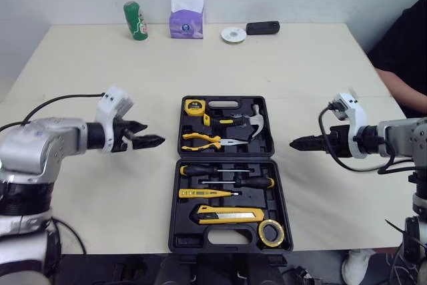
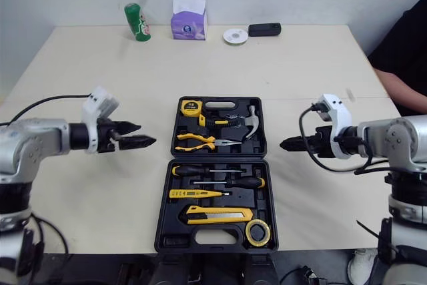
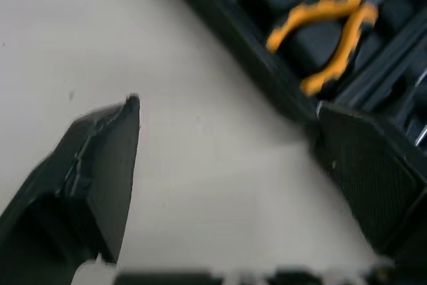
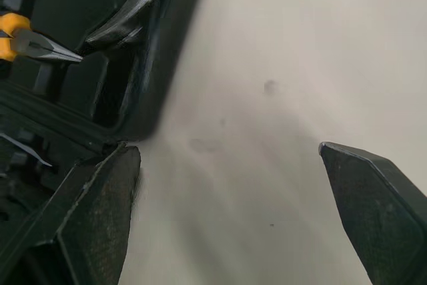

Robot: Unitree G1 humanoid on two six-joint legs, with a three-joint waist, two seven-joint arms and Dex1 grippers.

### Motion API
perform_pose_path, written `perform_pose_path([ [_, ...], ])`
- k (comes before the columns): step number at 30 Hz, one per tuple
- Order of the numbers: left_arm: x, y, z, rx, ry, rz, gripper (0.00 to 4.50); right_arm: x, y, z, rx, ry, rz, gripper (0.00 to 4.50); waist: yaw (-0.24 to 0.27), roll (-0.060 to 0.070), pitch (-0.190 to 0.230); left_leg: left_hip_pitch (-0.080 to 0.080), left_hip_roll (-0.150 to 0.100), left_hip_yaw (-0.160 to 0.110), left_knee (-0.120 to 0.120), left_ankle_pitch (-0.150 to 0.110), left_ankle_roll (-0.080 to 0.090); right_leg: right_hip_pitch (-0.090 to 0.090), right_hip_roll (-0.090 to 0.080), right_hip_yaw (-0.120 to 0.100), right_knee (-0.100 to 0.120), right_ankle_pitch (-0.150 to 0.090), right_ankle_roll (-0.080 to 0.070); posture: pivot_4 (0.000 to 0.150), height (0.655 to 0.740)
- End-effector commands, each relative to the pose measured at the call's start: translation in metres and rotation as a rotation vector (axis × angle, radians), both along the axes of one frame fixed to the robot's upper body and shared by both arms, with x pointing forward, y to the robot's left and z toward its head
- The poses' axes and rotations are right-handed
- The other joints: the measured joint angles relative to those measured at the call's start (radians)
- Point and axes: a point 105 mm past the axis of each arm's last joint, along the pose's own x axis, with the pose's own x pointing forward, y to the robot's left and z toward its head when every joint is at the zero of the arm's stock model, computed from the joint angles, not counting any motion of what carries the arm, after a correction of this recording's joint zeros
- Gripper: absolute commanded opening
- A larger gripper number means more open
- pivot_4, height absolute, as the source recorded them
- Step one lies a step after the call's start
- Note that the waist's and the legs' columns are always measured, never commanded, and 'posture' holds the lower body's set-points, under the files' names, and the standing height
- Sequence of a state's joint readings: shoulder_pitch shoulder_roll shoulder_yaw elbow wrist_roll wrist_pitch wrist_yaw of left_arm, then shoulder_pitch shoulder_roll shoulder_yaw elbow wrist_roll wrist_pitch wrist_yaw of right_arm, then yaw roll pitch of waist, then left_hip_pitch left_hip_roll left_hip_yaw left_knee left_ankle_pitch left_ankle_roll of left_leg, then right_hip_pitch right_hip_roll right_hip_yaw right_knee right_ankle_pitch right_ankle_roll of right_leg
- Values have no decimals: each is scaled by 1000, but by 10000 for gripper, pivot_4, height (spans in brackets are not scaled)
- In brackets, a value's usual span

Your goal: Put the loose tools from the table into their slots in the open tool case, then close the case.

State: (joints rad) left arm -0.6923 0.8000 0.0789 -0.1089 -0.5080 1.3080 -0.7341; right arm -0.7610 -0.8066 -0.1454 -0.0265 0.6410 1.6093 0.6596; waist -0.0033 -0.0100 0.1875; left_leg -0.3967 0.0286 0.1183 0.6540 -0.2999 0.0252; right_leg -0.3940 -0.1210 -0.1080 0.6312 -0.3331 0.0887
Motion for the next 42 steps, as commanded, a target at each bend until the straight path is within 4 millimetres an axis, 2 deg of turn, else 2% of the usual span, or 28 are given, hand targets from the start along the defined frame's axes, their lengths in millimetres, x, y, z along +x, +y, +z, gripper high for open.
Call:
perform_pose_path([
  [1, 0, -10, 6, 10, 69, 30, 44882, 8, 12, 15, -2, -45, 2, 44421, 0, 0, 0, -2, 0, 0, 2, 0, 0, -1, 2, 0, 0, 0, 1, 1500, 7400],
  [5, 5, -21, 9, 11, 111, 52, 44882, 20, 18, 18, -20, -63, -54, 44421, -1, 0, 0, -5, 1, 0, 5, 0, 0, -2, 5, 1, 0, 1, 2, 1500, 7400],
  [10, 14, -22, 1, 92, 120, 82, 44882, 16, 37, 16, -39, -57, 19, 44421, -2, 0, 0, -6, 1, -1, 7, 1, 0, -4, 5, 1, 3, 1, 2, 1500, 7400],
  [13, 18, -28, -1, 120, 100, 64, 44882, 18, 41, 12, -53, -46, 5, 44421, -1, 0, 0, -6, 2, 0, 8, 1, 0, -4, 5, 2, 4, 1, 2, 1500, 7400],
  [21, 20, -40, -12, 113, 102, 56, 44882, 25, 44, 7, -63, -38, -43, 44421, 0, 0, 0, -7, 2, 0, 9, 1, 0, -4, 5, 2, 5, 1, 2, 1500, 7400],
  [27, 29, -36, -19, 129, 89, 115, 44882, 26, 46, 3, -80, -24, -44, 44421, -1, 0, 0, -7, 2, 0, 9, 1, 0, -4, 5, 2, 5, 1, 2, 1500, 7400],
  [31, 26, -40, -27, 144, 120, 98, 44882, 26, 46, 0, -85, -20, -43, 44421, -1, 0, 0, -7, 2, 0, 9, 1, 0, -4, 5, 2, 5, 1, 2, 1500, 7400],
  [36, 32, -41, -31, 114, 102, 152, 44882, 25, 46, -4, -94, -11, -43, 44421, 0, 0, 0, -7, 2, 0, 9, 1, 0, -4, 5, 2, 6, 1, 2, 1500, 7400],
  [42, 27, -42, -40, 145, 124, 146, 44882, 25, 47, -10, -93, -3, -50, 44421, 0, 0, 0, -7, 1, 0, 10, 1, 0, -4, 5, 2, 6, 1, 2, 1500, 7400],
])
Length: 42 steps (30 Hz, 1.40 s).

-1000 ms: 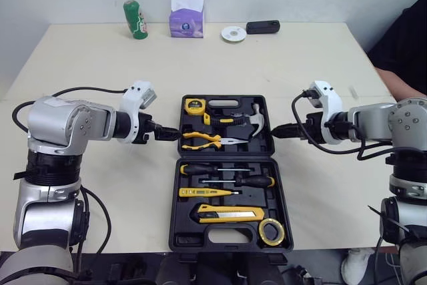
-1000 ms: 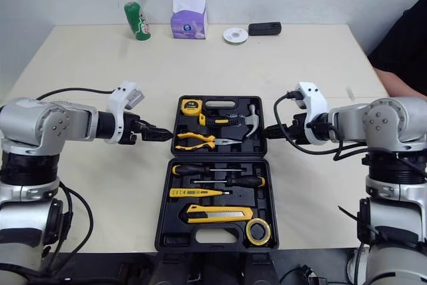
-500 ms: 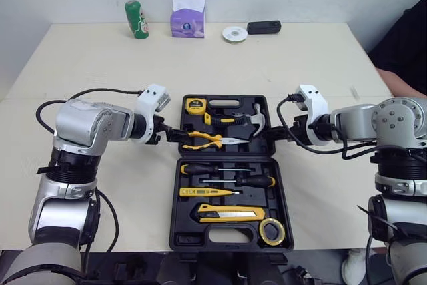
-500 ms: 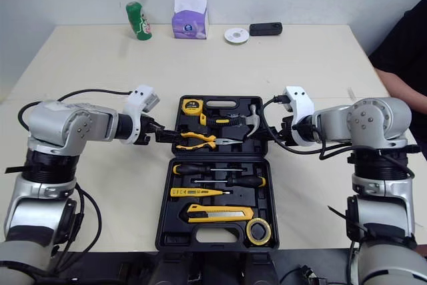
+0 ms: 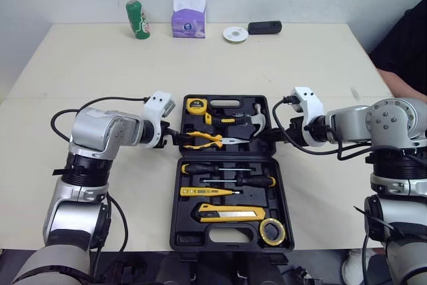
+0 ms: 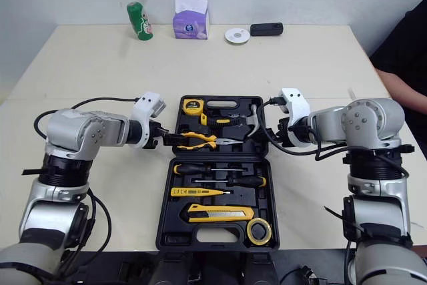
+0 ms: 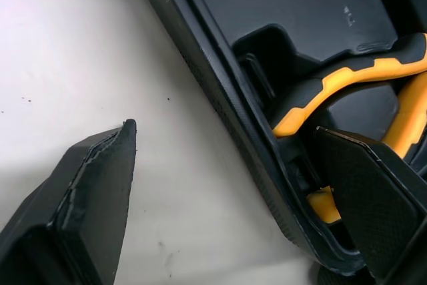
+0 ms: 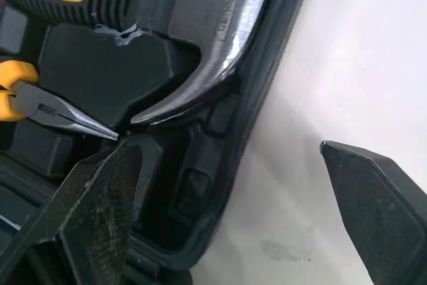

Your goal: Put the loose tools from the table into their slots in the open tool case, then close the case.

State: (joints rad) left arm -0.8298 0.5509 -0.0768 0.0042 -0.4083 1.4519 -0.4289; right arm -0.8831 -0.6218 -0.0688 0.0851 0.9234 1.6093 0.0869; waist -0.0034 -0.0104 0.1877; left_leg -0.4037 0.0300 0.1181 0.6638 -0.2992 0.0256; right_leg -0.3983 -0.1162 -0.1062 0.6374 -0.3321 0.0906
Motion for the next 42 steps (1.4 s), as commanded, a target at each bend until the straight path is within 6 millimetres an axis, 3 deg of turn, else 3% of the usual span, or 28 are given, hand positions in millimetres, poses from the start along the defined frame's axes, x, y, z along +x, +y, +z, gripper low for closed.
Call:
perform_pose_path([
  [1, 0, 4, -1, 16, -12, 23, 44882, -1, 0, 4, -3, -23, 1, 44421, 0, 0, 0, 0, 0, 0, 0, 0, 0, 0, 0, 0, 0, 0, 0, 1500, 7400],
  [16, 2, 4, -3, 9, -9, 50, 44882, -2, -5, -10, -39, 3, -29, 44421, 0, 0, 0, 0, 0, 0, 1, 0, 0, 0, 0, 0, 2, 0, 0, 1500, 7400],
  [18, 2, 4, -3, 6, -9, 49, 45000, -1, -6, -11, -40, 6, -35, 39180, 0, 0, 0, 0, 0, 0, 1, 0, 0, 0, 0, 0, 2, 0, 0, 1500, 7400],
  [22, 1, 2, -6, 1, -4, 43, 34060, -1, -8, -13, -39, 12, -50, 22421, 0, 0, 0, 1, 0, 0, 1, 0, 0, 0, 0, 0, 2, 0, 0, 1500, 7400],
  [25, 0, -1, -10, 0, 7, 36, 19058, 0, -6, -17, -24, 20, -54, 6279, 0, -3, -2, 1, 0, 0, 2, 0, 0, 0, 0, 0, 3, 0, 0, 1500, 7400],
  [27, -1, -3, -14, -6, 14, 36, 11416, 0, -4, -19, -15, 22, -58, 0, 0, -4, -3, 2, 0, 0, 2, 0, 0, 1, 0, 1, 4, 0, 0, 1500, 7400],
  [29, -2, -5, -16, -21, 23, 36, 6131, 0, -2, -20, -2, 19, -67, 0, -1, -4, -3, 5, 0, 0, 2, 0, 0, 3, 0, 2, 4, 0, 0, 1500, 7400],
  [34, 1, -8, -11, -57, -7, 45, 5671, 6, 3, -12, 60, -35, -118, 0, -3, -4, -3, 11, 1, 1, 0, 1, -2, 6, -1, 4, 6, 0, -1, 1500, 7400],
  [38, 11, -16, 10, -155, -126, 46, 5194, 11, 8, 0, 98, -149, -140, 0, -2, -4, -3, 12, 1, 1, 0, 2, -3, 6, -1, 5, 7, 0, -1, 1500, 7400],
  [42, 22, -23, 32, -241, -287, 46, 4098, 20, 8, 21, 78, -370, -141, 0, 0, -4, -3, 8, 0, 1, 0, 2, -3, 3, -1, 5, 8, 0, -1, 1500, 7400],
])
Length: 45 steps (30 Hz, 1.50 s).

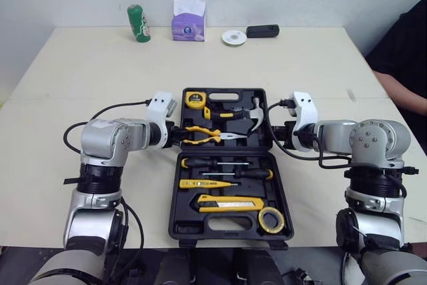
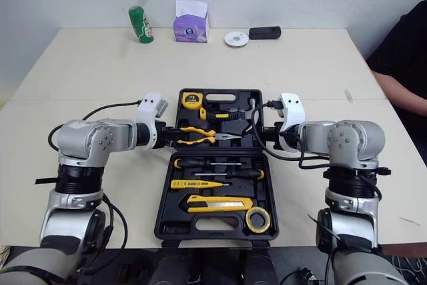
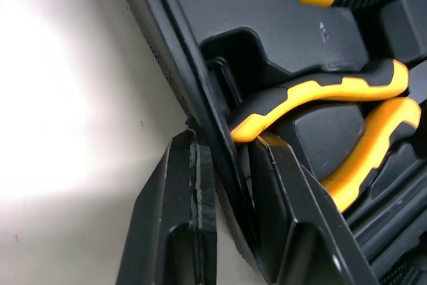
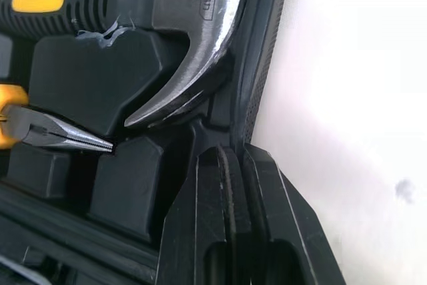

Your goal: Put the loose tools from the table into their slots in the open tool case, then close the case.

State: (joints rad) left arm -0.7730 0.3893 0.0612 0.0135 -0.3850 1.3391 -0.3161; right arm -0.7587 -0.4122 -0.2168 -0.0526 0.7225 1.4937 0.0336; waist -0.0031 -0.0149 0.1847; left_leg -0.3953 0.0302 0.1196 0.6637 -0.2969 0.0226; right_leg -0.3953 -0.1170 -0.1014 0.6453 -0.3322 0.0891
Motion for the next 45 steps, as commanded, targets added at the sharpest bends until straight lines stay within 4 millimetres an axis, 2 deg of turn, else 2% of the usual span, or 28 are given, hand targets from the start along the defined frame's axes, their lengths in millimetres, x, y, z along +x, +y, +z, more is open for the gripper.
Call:
perform_pose_path([
  [1, 12, -8, 39, -88, -244, -24, 4070, 11, 0, 40, -19, -295, -12, 0, 0, 0, 0, -1, 0, 0, 0, 0, 0, -1, 0, 0, 0, 0, 0, 1500, 7400],
  [4, 23, 0, 56, -83, -404, 20, 3576, 16, -5, 57, -51, -484, -20, 0, 0, 0, 0, -12, -1, 2, 0, 1, 0, -14, 2, 0, 2, 0, 0, 1500, 7400],
  [6, 28, 4, 64, -92, -486, 41, 3138, 19, -9, 63, -91, -587, -29, 0, 1, 0, 0, -14, -2, 3, 0, 2, 1, -16, 3, -1, 2, 0, 1, 1500, 7400],
  [9, 31, 9, 71, -95, -598, 50, 2856, 21, -17, 60, -150, -676, -39, 0, 0, -1, 1, -15, -2, 5, 0, 2, 1, -18, 3, -3, 2, 0, 1, 1500, 7400],
  [14, 29, 19, 72, -64, -793, 32, 1576, 20, -35, 42, -455, -898, -16, 0, 0, -1, 1, -15, -1, 6, 0, 2, 1, -18, 3, -4, 1, 0, 1, 1500, 7400],
  [16, 26, 24, 66, -26, -862, 28, 862, 15, -37, 31, -613, -1000, 39, 0, 0, -1, 1, -14, -1, 7, -1, 2, 1, -18, 3, -5, 1, 0, 1, 1500, 7400],
  [18, 24, 27, 59, 13, -897, 20, 78, 11, -36, 22, -697, -1062, 94, 0, -1, -1, 1, -14, -1, 7, 0, 2, 2, -18, 2, -5, 1, 0, 1, 1500, 7400],
  [22, 10, 31, 31, 182, -989, -68, 78, -2, -36, -15, -882, -1121, 244, 0, -3, -1, 1, -10, 0, 8, 0, 2, 2, -14, 1, -5, 1, 0, 1, 1500, 7400],
  [28, -5, 33, 20, 243, -1066, -128, 78, -14, -51, -41, -971, -1128, 311, 0, -4, -2, 1, -7, 1, 7, 1, 2, 2, -12, 0, -5, 1, 1, 0, 1500, 7400],
  [30, -9, 35, 18, 257, -1078, -142, 78, -19, -48, -42, -956, -1160, 326, 0, -3, -2, 1, -6, 1, 7, 1, 2, 2, -11, 0, -4, 2, 1, 0, 1500, 7400],
  [33, -19, 40, 3, 278, -1052, -179, 78, -28, -43, -53, -962, -1158, 403, 0, -5, -2, 0, -5, 1, 6, 1, 2, 2, -8, 0, -4, 1, 1, 0, 1500, 7400],
  [36, -27, 41, -8, 286, -1025, -236, 78, -32, -42, -58, -962, -1149, 432, 0, -8, -2, 0, 8, 2, 5, -2, 1, 0, 6, 0, -3, -3, 0, -1, 1500, 7400],
  [38, -32, 43, -9, 243, -1011, -232, 78, -34, -42, -57, -944, -1146, 434, 0, -10, -3, 0, 8, 3, 3, -2, 0, 0, 7, 0, -2, -4, 0, -1, 1500, 7400],
  [40, -35, 43, -6, 223, -1013, -244, 9663, -37, -43, -54, -934, -1150, 442, 7739, -10, -3, 0, 10, 3, 2, -2, 0, 0, 9, 0, -2, -5, 0, -2, 1500, 7400],
  [41, -38, 42, -7, 217, -1003, -264, 12781, -39, -43, -52, -934, -1152, 450, 11045, -10, -3, 0, 10, 3, 1, -2, 0, 0, 10, 0, -3, -4, 0, -2, 1500, 7400],
  [42, -41, 44, -8, 214, -989, -277, 17528, -42, -44, -52, -930, -1147, 458, 16266, -7, -3, 0, 10, 3, 1, -2, 0, 0, 10, 0, -3, -4, 0, -2, 1500, 7400],
  [45, -52, 66, -12, 199, -906, -262, 31658, -55, -54, -54, -913, -1086, 486, 31248, -6, -3, 0, 9, 3, 1, -2, 0, 0, 9, -1, -3, -4, 0, -2, 1500, 7400],
])
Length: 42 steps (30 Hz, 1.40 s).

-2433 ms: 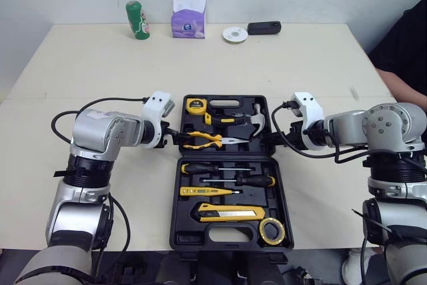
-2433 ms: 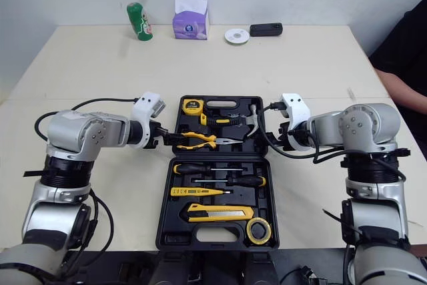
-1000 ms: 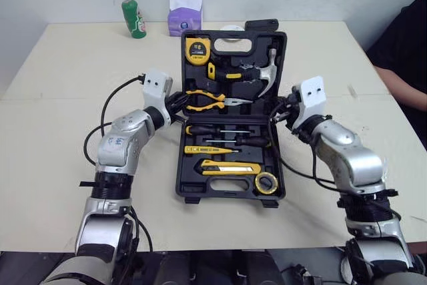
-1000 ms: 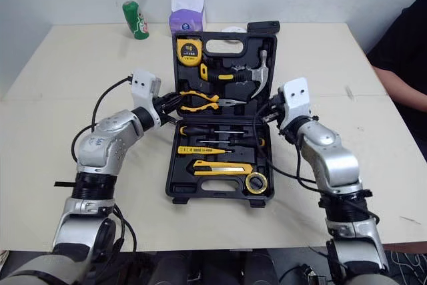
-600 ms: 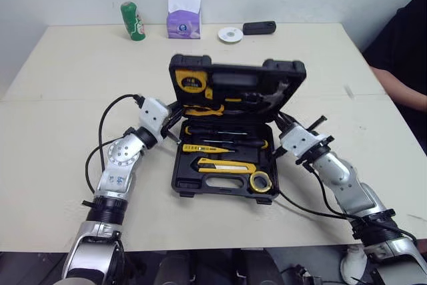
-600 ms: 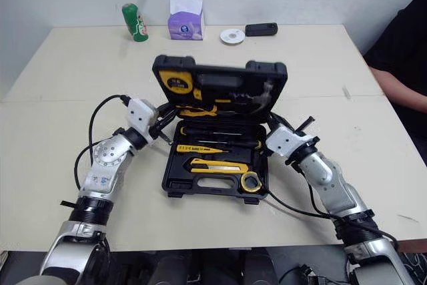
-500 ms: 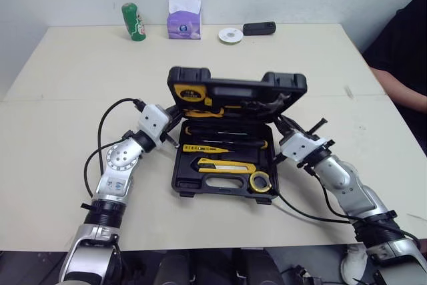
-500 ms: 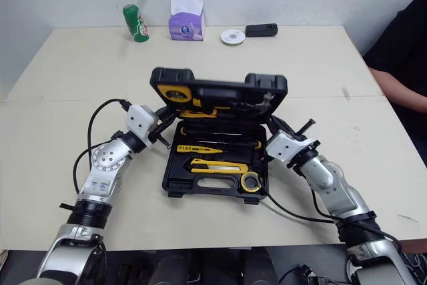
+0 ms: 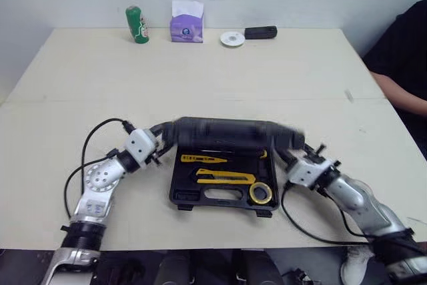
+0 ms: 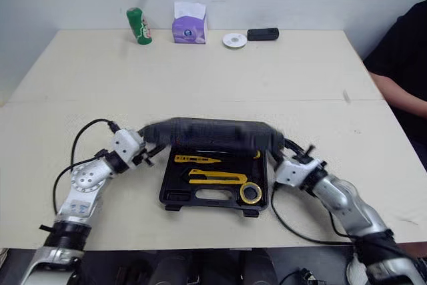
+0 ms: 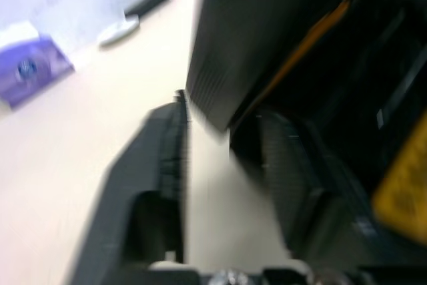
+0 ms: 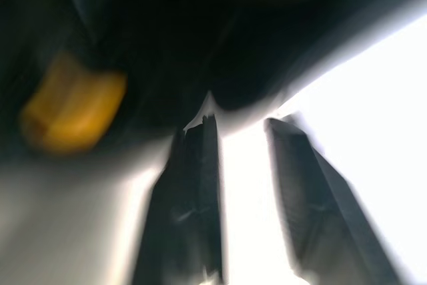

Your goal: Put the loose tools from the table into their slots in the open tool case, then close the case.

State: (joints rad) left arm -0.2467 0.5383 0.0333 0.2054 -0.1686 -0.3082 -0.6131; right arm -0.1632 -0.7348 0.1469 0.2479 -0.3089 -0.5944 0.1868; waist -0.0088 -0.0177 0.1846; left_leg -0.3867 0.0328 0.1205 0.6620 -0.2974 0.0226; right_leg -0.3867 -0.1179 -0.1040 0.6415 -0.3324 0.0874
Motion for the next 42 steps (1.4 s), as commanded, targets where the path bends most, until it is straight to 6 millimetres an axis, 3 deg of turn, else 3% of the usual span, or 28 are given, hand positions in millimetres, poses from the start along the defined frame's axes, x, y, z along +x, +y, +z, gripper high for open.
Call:
perform_pose_path([
  [1, -13, 22, 15, -46, 16, 19, 32356, -14, -14, 5, -14, 48, -3, 37151, 0, 0, 0, 0, 0, 0, 0, 0, 0, 0, 0, 0, -1, 0, 0, 1500, 7400],
  [3, -21, 44, 11, -69, 69, 87, 32356, -25, -24, 5, -26, 74, -13, 44322, 0, 0, 0, 1, 0, -1, 0, -1, 0, 2, 0, 0, -4, 0, 0, 1500, 7400],
  [8, -34, 64, 3, -64, 170, 119, 32356, -41, -47, 7, 53, 171, -85, 44322, 9, 0, 0, 2, 1, -3, 0, -3, 0, 4, -1, -2, -7, 0, 0, 1500, 7400],
  [13, -24, 67, 13, -90, 165, 122, 32356, -50, -43, 10, 183, 291, -73, 44322, 14, 0, 0, 4, -1, -6, 0, -6, 2, 9, -3, -5, -10, 0, 0, 1500, 7400],
  [19, -20, 53, 17, -68, 196, 1, 32356, -72, -30, 8, 259, 460, 20, 44322, 5, 0, 0, 4, 1, -6, 0, -7, 2, 10, -1, -5, -11, 0, 0, 1500, 7400],
  [26, -9, 43, 22, -6, 234, -118, 1821, -103, -18, -2, 295, 637, 88, 11986, 12, 1, 0, 5, 0, -6, 0, -7, 3, 10, 0, -5, -11, 0, 0, 1500, 7400],
  [28, -1, 40, 22, 8, 236, -130, 0, -113, -12, -9, 266, 688, 115, 1851, 13, 1, 0, 5, 0, -5, 0, -8, 3, 10, -1, -5, -11, 0, 0, 1500, 7400],
  [31, 11, 33, 20, 13, 241, -143, 0, -125, -7, -23, 179, 743, 157, 775, 12, 1, 0, 5, 0, -5, 0, -8, 3, 10, -1, -5, -12, 0, 0, 1500, 7400],
  [37, 54, -11, 24, -33, 239, -177, 0, -133, 13, -36, 223, 814, 206, 775, 30, -1, 0, 4, -1, -4, 2, -8, 4, 10, 1, -5, -11, 1, 2, 1500, 7400],
  [42, 76, -32, 16, -5, 292, -177, 0, -137, 28, -45, 201, 853, 236, 775, 27, -4, -1, 4, 0, -3, 3, -8, 4, 10, 3, -4, -12, 1, 2, 1500, 7400],
])
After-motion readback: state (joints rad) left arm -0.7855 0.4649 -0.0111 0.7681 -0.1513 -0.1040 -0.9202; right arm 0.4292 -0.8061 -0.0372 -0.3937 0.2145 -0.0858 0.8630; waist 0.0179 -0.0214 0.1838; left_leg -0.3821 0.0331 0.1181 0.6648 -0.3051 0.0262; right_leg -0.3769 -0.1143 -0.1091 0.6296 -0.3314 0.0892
